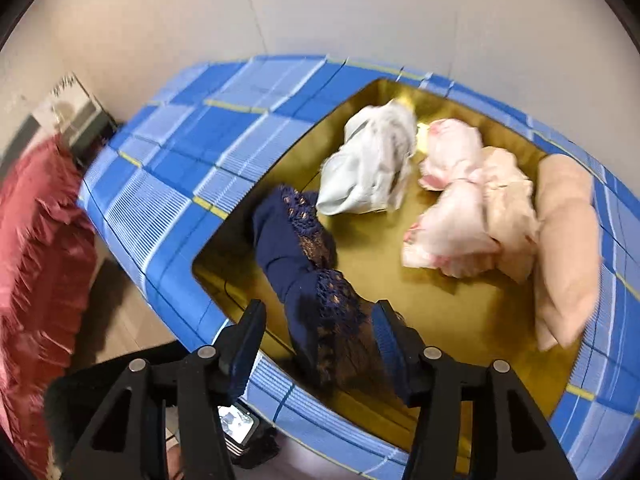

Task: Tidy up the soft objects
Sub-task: 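Open the right gripper to release the navy garment in the tray, then move the right tool back down over the mint-green packet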

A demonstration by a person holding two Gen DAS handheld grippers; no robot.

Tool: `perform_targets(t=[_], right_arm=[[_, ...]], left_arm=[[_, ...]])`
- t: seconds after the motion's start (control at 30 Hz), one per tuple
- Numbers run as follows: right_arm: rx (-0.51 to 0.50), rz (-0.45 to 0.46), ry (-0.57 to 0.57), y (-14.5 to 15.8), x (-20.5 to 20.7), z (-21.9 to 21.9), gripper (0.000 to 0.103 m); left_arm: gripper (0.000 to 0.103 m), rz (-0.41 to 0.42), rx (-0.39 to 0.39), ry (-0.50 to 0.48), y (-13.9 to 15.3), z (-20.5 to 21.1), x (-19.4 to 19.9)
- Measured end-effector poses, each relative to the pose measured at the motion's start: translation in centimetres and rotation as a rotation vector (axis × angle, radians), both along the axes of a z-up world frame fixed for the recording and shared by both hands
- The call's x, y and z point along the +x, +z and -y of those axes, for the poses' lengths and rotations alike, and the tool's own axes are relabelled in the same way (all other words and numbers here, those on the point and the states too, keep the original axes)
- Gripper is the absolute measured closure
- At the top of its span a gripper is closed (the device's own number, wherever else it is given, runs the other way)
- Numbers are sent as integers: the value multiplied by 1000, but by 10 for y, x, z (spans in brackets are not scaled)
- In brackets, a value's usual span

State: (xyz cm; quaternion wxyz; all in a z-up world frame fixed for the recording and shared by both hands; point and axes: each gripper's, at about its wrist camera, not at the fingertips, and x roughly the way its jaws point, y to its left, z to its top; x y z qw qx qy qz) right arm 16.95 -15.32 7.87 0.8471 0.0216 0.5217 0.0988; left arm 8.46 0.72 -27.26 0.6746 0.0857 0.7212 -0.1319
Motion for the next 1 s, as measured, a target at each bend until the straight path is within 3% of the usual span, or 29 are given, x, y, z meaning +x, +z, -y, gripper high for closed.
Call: perform_targets(t=[0.33,0.63,0.8,1.0], right_arm=[[88,88,-41,15,-67,27,47],[144,84,-8,-10,-135,28,46],[88,28,72,-49,-176,16,43],[5,-167,68,-134,-200,15,43]], left_arm=[[43,0,3,9,-1,4,-4],[42,-5,2,13,-3,2,-2],[42,-3,3,11,-5,2,-3],[42,-7,1,23,-5,-1,-2]])
